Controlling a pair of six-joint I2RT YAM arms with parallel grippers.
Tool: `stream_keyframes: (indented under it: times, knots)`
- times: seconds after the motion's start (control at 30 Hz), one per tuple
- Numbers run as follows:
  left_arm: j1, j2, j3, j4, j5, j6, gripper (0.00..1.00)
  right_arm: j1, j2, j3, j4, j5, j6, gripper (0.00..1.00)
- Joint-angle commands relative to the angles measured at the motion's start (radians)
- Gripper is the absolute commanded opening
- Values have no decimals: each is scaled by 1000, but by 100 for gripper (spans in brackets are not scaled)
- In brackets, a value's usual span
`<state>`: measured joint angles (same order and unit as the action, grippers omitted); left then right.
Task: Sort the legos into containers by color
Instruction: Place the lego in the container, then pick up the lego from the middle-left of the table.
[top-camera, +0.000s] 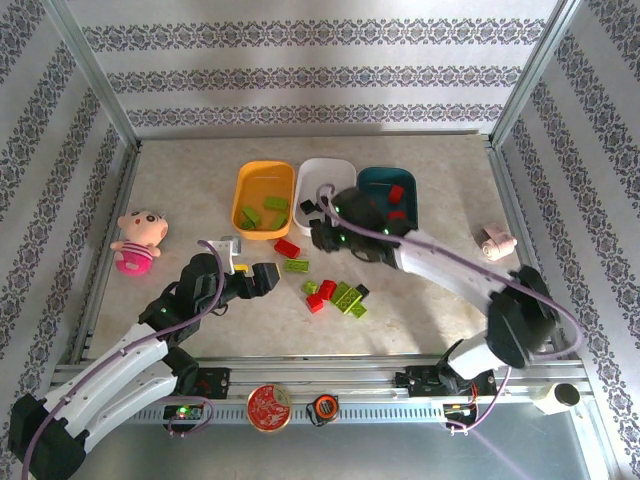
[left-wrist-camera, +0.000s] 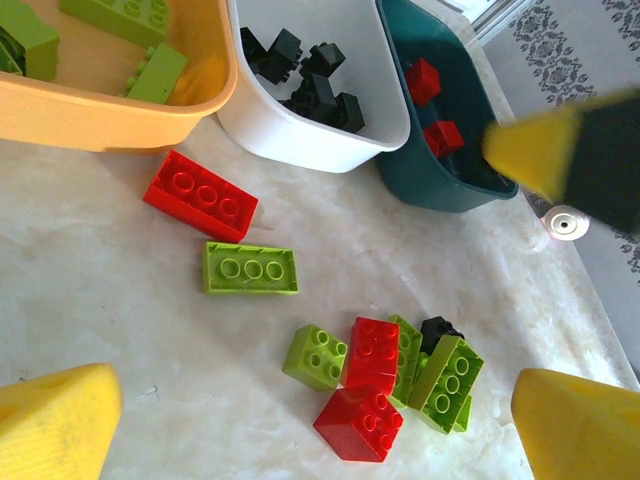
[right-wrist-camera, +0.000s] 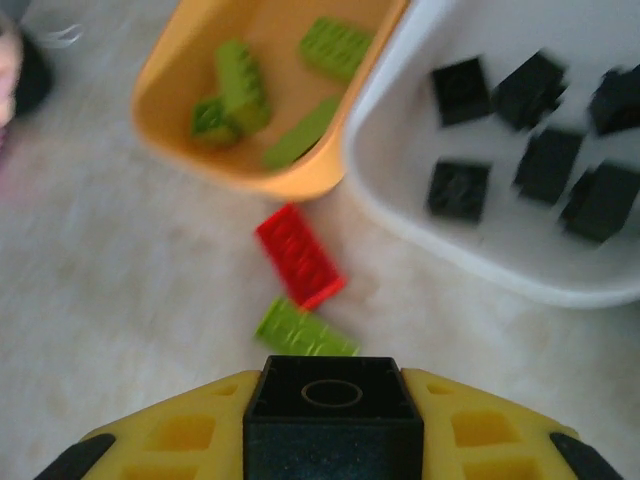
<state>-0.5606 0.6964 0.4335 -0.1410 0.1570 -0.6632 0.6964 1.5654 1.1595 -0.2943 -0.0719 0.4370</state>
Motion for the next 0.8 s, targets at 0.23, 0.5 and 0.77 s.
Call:
stream_keyframes:
  times: [0.23,0.5,0.77]
  knots:
    - [9,52,-20,79,84,-19,100,-121,415,353,-72,52,-24,37]
    - [-62,198,6,100,111,31,97,-133,406,403,-80,51,-19,66]
    - [-318,357,128,-7,-88,191,93,-133,154,132,17,31,-5,71]
